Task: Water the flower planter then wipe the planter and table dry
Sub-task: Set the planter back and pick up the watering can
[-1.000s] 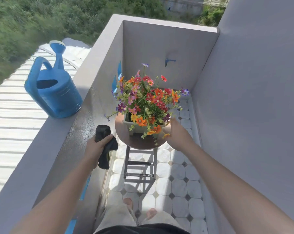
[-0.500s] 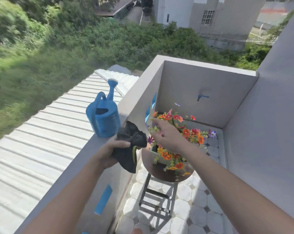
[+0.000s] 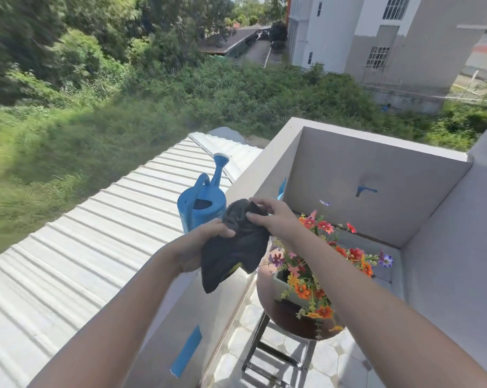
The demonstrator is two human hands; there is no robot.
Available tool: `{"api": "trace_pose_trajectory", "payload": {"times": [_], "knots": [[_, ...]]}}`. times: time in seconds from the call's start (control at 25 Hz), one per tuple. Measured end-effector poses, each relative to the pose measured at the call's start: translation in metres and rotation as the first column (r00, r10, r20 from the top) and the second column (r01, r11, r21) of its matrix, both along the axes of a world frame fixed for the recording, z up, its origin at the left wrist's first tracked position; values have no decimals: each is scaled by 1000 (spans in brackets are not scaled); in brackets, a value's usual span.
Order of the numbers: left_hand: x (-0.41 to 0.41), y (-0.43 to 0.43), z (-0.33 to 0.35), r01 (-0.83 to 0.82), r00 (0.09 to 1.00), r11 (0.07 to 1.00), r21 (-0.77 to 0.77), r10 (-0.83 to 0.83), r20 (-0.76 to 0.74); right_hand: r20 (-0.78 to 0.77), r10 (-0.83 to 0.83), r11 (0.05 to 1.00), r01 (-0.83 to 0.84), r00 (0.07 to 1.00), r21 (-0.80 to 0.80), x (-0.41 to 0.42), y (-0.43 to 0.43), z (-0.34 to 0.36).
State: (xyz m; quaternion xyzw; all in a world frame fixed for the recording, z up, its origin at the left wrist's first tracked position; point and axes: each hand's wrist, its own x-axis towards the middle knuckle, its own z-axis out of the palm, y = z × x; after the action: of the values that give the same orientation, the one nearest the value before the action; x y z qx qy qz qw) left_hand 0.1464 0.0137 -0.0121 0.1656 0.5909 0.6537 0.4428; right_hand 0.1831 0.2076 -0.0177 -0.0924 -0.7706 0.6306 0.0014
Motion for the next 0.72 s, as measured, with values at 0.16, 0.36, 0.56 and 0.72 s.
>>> {"api": "trace_pose_trajectory", "payload": {"times": [0.16, 0.36, 0.56, 0.72], "knots": [[-14, -10, 7, -230, 946, 973, 15, 227, -230, -166, -124, 991, 130, 978, 25, -12, -16, 14], [-32, -28, 14, -726, 510, 687, 32, 569, -645, -199, -167, 976, 133, 966, -172, -25, -51, 22], [-73, -29, 23, -781, 437, 623, -43, 496, -751, -101, -364, 913, 333, 926, -236, -61, -64, 7], [-104, -31, 13, -753, 484, 639, -155, 379, -789, -8, -412, 800, 358, 911, -482, -88, -64, -10]]}}
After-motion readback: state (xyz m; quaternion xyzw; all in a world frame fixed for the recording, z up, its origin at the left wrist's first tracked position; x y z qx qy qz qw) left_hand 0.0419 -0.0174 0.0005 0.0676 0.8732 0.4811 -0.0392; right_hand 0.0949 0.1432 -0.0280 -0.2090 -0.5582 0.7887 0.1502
